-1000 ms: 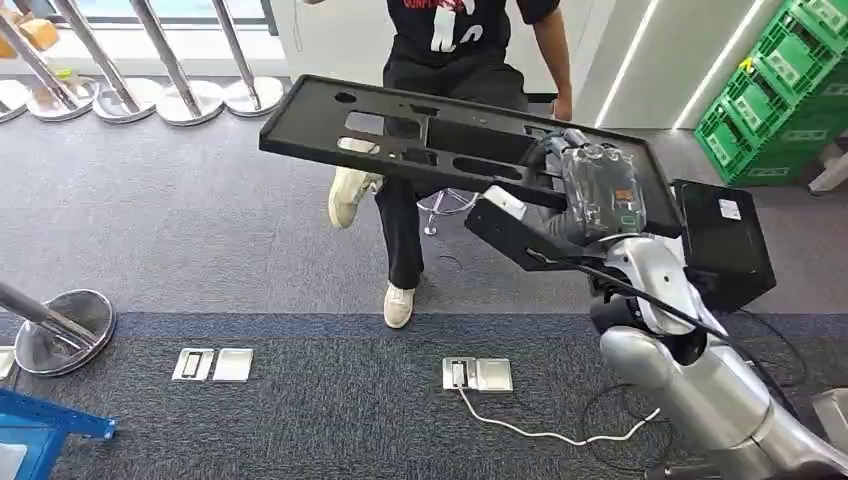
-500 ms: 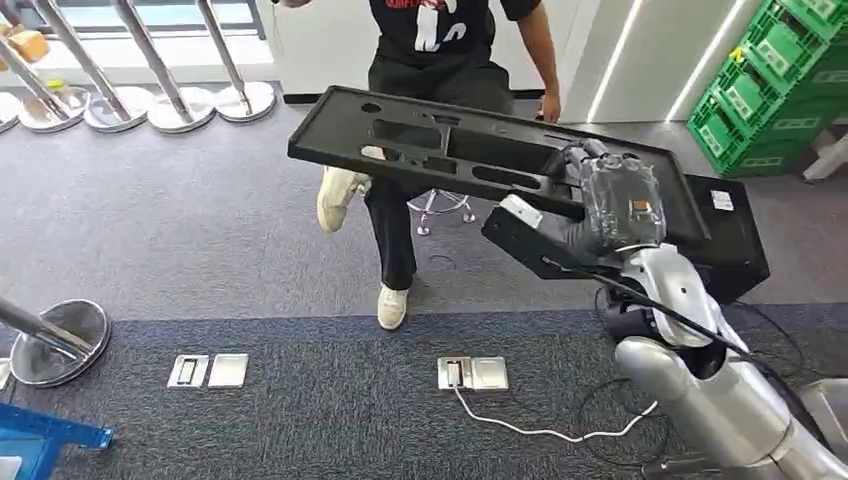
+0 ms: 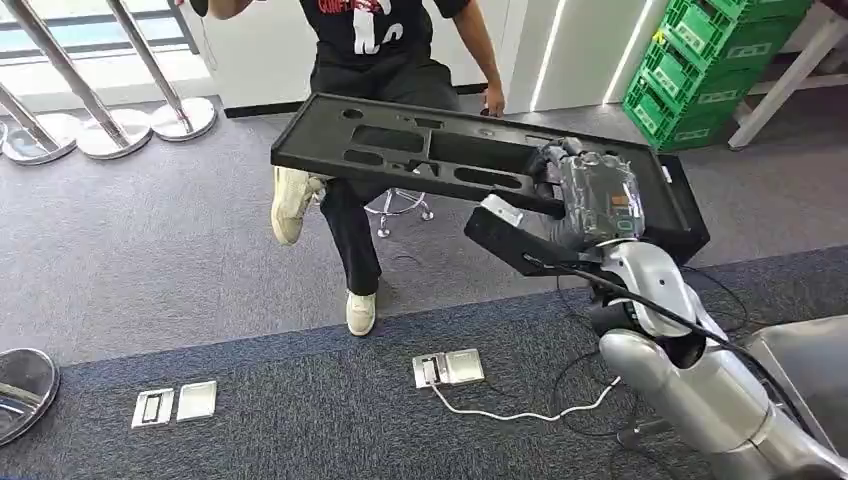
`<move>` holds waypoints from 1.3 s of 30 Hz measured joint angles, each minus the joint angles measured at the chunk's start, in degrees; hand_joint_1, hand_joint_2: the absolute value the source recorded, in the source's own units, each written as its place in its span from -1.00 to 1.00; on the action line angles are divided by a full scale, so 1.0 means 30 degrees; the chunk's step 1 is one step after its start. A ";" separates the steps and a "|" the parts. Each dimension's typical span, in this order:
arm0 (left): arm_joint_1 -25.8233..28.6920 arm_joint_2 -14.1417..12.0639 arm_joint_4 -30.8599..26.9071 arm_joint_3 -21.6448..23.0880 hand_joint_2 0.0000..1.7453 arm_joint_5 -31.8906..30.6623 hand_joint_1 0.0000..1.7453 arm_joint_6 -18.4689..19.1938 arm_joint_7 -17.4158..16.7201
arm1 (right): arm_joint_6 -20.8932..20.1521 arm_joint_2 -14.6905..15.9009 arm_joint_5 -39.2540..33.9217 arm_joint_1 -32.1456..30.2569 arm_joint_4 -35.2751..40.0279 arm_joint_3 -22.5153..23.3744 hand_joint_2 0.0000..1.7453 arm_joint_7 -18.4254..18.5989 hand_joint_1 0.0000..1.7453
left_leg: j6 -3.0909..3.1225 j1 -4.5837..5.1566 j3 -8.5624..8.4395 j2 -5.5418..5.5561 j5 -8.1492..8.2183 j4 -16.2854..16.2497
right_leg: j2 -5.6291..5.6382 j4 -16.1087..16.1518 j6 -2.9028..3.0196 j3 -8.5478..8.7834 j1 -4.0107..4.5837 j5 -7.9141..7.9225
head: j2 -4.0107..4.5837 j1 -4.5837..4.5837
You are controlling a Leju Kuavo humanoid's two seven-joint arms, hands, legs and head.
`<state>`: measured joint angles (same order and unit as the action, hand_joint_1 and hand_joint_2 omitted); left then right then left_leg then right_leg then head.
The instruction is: Take the parts from the cabinet and place them on the table.
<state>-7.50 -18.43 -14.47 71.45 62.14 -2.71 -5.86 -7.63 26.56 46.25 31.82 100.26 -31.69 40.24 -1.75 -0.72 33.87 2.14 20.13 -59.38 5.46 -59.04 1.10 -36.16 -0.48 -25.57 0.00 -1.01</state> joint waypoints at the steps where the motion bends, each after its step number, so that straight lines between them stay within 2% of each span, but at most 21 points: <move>1: -0.0029 0.0000 0.0000 0.0007 1.00 -0.0051 -1.00 0.0000 0.0022 | 0.0000 0.0007 0.0015 -0.0003 0.0007 0.0044 1.00 0.0000 1.00 | 0.0162 -0.0185 -0.0054 -0.0168 -0.0111 0.0235 | 0.0138 -0.0048 -0.0106 -0.0030 0.0016 -0.0052 | 0.0000 -0.0007; 2: -0.0063 0.0000 0.0000 0.0007 1.00 -0.0109 -1.00 0.0000 0.0036 | 0.0000 0.0022 0.0015 -0.0079 0.0007 0.0190 1.00 0.0000 1.00 | 0.0297 -0.0171 -0.0141 -0.0376 -0.0189 0.0341 | -0.0763 -0.0523 -0.0219 -0.0179 0.0083 -0.0426 | 0.0000 0.0029; 3: -0.0067 0.0000 0.0007 0.0000 1.00 -0.0124 -1.00 -0.0007 0.0058 | 0.0022 0.0044 0.0007 -0.0080 0.0014 0.0284 1.00 0.0000 1.00 | 0.0413 -0.0152 -0.0140 -0.0503 -0.0187 0.0355 | -0.1262 -0.1641 -0.0297 -0.0711 0.0044 -0.1136 | 0.0000 0.0357; 5: -0.0018 0.0000 0.0007 0.0000 1.00 -0.0153 -1.00 0.0000 0.0073 | 0.0066 0.0044 0.0007 -0.0206 0.0007 0.0336 1.00 0.0000 1.00 | 0.0442 -0.0098 -0.0130 -0.0797 -0.0167 0.0345 | -0.1632 -0.4777 -0.0414 -0.2192 -0.0041 -0.2515 | 0.0000 0.0510; 7: 0.0001 0.0000 0.0000 0.0000 1.00 -0.0175 -1.00 0.0000 0.0073 | 0.0088 0.0044 0.0007 -0.0439 0.0007 0.0372 1.00 0.0000 1.00 | 0.0466 -0.0086 -0.0137 -0.1107 -0.0144 0.0322 | -0.1664 -0.6196 -0.0448 -0.2899 -0.0089 -0.2693 | 0.0000 0.0619; 8: -0.0004 0.0000 0.0000 0.0000 1.00 -0.0175 -1.00 -0.0001 0.0073 | 0.0088 0.0044 0.0007 -0.0484 0.0007 0.0386 1.00 0.0007 1.00 | 0.0453 -0.0087 -0.0150 -0.1213 -0.0123 0.0310 | -0.1672 -0.5726 -0.0452 -0.2668 -0.0103 -0.2292 | 0.0000 0.0677; 10: -0.0041 0.0000 0.0000 0.0000 1.00 -0.0138 -1.00 0.0065 0.0065 | 0.0066 0.0044 0.0015 -0.0469 0.0015 0.0438 1.00 0.0000 1.00 | 0.0352 -0.0088 -0.0235 -0.1500 -0.0023 0.0256 | -0.1975 -0.1758 -0.0337 -0.0603 -0.0096 -0.0336 | 0.0000 0.0844; 11: -0.0052 0.0000 0.0000 0.0000 1.00 -0.0131 -1.00 0.0088 0.0058 | 0.0051 0.0044 0.0015 -0.0439 0.0029 0.0452 1.00 0.0000 1.00 | 0.0278 -0.0076 -0.0293 -0.1587 0.0032 0.0247 | -0.2338 -0.0242 -0.0269 0.0164 -0.0057 0.0013 | 0.0000 0.0925; 12: -0.0069 0.0000 0.0007 0.0000 1.00 -0.0116 -1.00 0.0102 0.0029 | 0.0037 0.0029 0.0014 -0.0429 0.0029 0.0459 1.00 0.0000 1.00 | 0.0196 -0.0001 -0.0290 -0.1680 0.0014 0.0325 | -0.2641 -0.0094 -0.0116 0.0263 0.0188 -0.0290 | 0.0000 0.0905; 16: -0.0089 0.0000 0.0007 0.0000 1.00 -0.0102 -1.00 0.0109 -0.0029 | 0.0022 0.0029 0.0007 -0.0401 0.0043 0.0474 1.00 0.0000 1.00 | -0.0223 0.0033 -0.0381 -0.1967 0.0073 0.0301 | -0.2069 0.0114 0.0216 0.0198 0.0198 -0.0129 | 0.0000 0.0809; 17: -0.0099 0.0000 0.0007 0.0000 1.00 -0.0080 -1.00 0.0109 -0.0051 | 0.0022 0.0022 0.0007 -0.0370 0.0051 0.0474 1.00 0.0000 1.00 | -0.0377 -0.0074 -0.0385 -0.1696 0.0349 0.0059 | -0.1991 0.0290 0.0355 0.0311 0.0043 -0.0023 | 0.0000 0.0801; 19: -0.0084 0.0007 0.0007 -0.0007 1.00 -0.0001 -1.00 0.0124 -0.0087 | 0.0022 0.0007 0.0000 -0.0230 0.0051 0.0467 1.00 0.0000 1.00 | -0.0456 -0.0113 0.0440 -0.1080 0.1633 -0.1842 | -0.1844 0.0280 0.0521 0.0290 0.0050 -0.0006 | 0.0000 0.0503; 20: -0.0058 0.0007 0.0007 -0.0007 1.00 0.0044 -1.00 0.0124 -0.0117 | 0.0022 -0.0014 -0.0007 -0.0227 0.0051 0.0453 1.00 0.0000 1.00 | -0.0506 -0.0115 0.1254 -0.0934 0.2507 -0.3686 | -0.1742 0.0277 0.0582 0.0291 0.0090 -0.0021 | 0.0000 0.0365; 22: 0.0010 0.0007 0.0007 -0.0007 1.00 0.0051 -1.00 0.0124 -0.0160 | 0.0022 -0.0044 -0.0029 -0.0238 0.0044 0.0379 1.00 0.0000 1.00 | -0.0565 -0.0110 0.2335 -0.0865 0.3094 -0.5876 | -0.1445 0.0220 0.0605 0.0270 0.0132 -0.0029 | 0.0000 0.0263; 24: 0.0044 0.0015 0.0007 0.0000 1.00 0.0058 -1.00 0.0124 -0.0160 | 0.0022 -0.0095 -0.0029 -0.0230 0.0044 0.0365 1.00 0.0000 1.00 | -0.0519 -0.0128 0.1772 -0.0852 0.1892 -0.4538 | -0.1076 0.0103 0.0604 0.0278 0.0128 -0.0048 | 0.0000 0.0138; 26: 0.0038 0.0007 0.0007 -0.0001 1.00 0.0058 -1.00 0.0124 -0.0160 | 0.0022 -0.0095 -0.0029 -0.0224 0.0051 0.0365 1.00 0.0000 1.00 | -0.0453 -0.0184 0.0354 -0.0594 0.0252 -0.1379 | -0.0798 -0.0019 0.0538 0.0285 0.0102 -0.0114 | 0.0000 0.0043; 27: 0.0054 0.0007 0.0015 -0.0007 1.00 0.0058 -1.00 0.0124 -0.0160 | 0.0022 -0.0102 -0.0029 -0.0220 0.0051 0.0365 1.00 0.0000 1.00 | -0.0359 -0.0251 -0.0123 0.0084 0.0284 -0.0277 | -0.0650 -0.0083 0.0431 0.0211 0.0133 -0.0150 | 0.0000 -0.0022; 32: -0.0057 0.0021 0.0015 -0.0007 1.00 0.0094 -1.00 0.0138 -0.0168 | 0.0022 -0.0117 -0.0036 -0.0172 0.0051 0.0379 1.00 0.0000 1.00 | 0.0207 -0.0119 -0.0065 -0.0563 -0.0002 0.0108 | -0.0139 -0.0118 -0.0084 0.0019 0.0076 -0.0070 | 0.0000 0.0080; 34: -0.0080 0.0022 0.0022 -0.0022 1.00 0.0168 -1.00 0.0182 -0.0175 | 0.0022 -0.0124 -0.0087 -0.0054 0.0044 0.0379 1.00 -0.0007 1.00 | 0.0425 -0.0151 -0.0111 -0.0745 -0.0094 0.0201 | -0.1182 -0.1429 -0.0218 -0.0547 0.0091 -0.1016 | 0.0000 0.0393; 37: -0.0042 0.0022 0.0036 -0.0051 1.00 0.0270 -1.00 0.0321 -0.0175 | 0.0015 -0.0182 -0.0124 0.0011 0.0022 0.0328 1.00 0.0000 1.00 | 0.0483 -0.0078 -0.0085 -0.1071 -0.0061 0.0195 | -0.1639 -0.5613 -0.0381 -0.2474 -0.0036 -0.2811 | 0.0000 0.0619; 39: -0.0049 0.0029 0.0036 -0.0131 1.00 0.0262 -1.00 0.0328 -0.0153 | 0.0000 -0.0197 -0.0102 0.0011 -0.0015 0.0227 1.00 0.0000 1.00 | 0.0468 -0.0073 -0.0091 -0.1295 -0.0046 0.0184 | -0.1667 -0.5803 -0.0381 -0.2589 -0.0067 -0.2430 | 0.0000 0.0751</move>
<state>-7.65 -18.34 -14.36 71.06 62.93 -1.73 -6.32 -7.63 25.97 45.94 31.85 100.21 -31.01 40.24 -0.34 -0.94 33.60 -1.74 19.99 -58.83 0.45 -76.45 -0.04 -43.93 -0.68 -32.86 0.00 1.25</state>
